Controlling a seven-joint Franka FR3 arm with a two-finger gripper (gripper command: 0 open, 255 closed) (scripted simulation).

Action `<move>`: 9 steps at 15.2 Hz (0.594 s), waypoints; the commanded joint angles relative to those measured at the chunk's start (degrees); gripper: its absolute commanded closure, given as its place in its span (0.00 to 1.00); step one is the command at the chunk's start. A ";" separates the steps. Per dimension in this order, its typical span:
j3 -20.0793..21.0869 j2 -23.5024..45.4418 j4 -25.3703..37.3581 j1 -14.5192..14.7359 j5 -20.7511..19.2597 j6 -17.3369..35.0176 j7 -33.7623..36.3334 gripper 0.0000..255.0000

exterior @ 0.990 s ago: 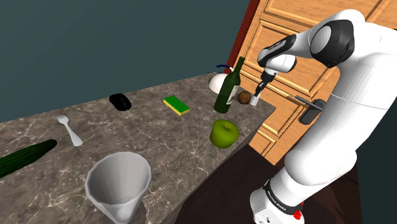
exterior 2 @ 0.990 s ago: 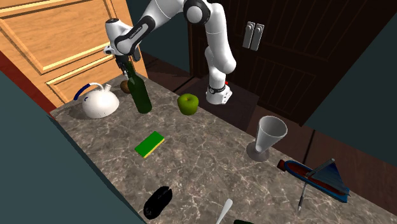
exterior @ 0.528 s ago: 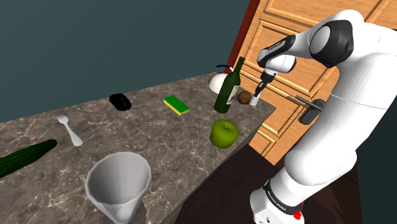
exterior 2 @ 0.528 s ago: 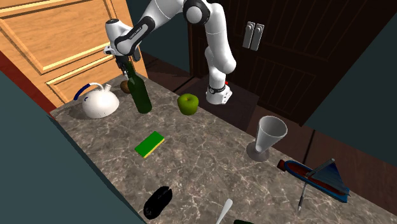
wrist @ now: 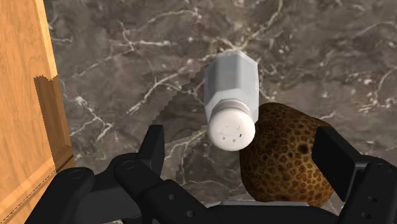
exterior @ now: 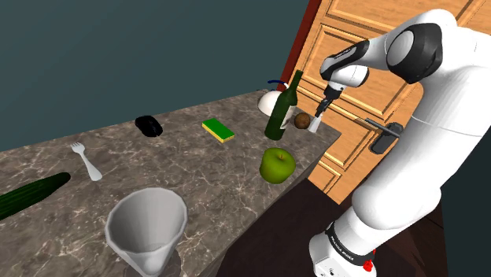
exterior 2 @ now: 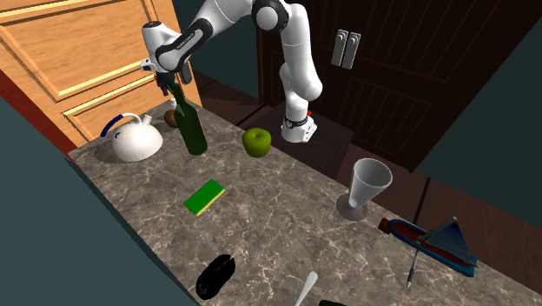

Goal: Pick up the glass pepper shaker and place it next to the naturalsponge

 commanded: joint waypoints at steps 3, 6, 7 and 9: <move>-0.53 -3.27 1.32 0.84 -2.32 -4.15 1.63 0.00; -0.52 -3.27 1.32 0.83 -2.33 -4.15 1.64 0.00; -0.52 -3.27 1.32 0.83 -2.33 -4.15 1.64 0.00; -0.52 -3.27 1.32 0.83 -2.33 -4.15 1.64 0.00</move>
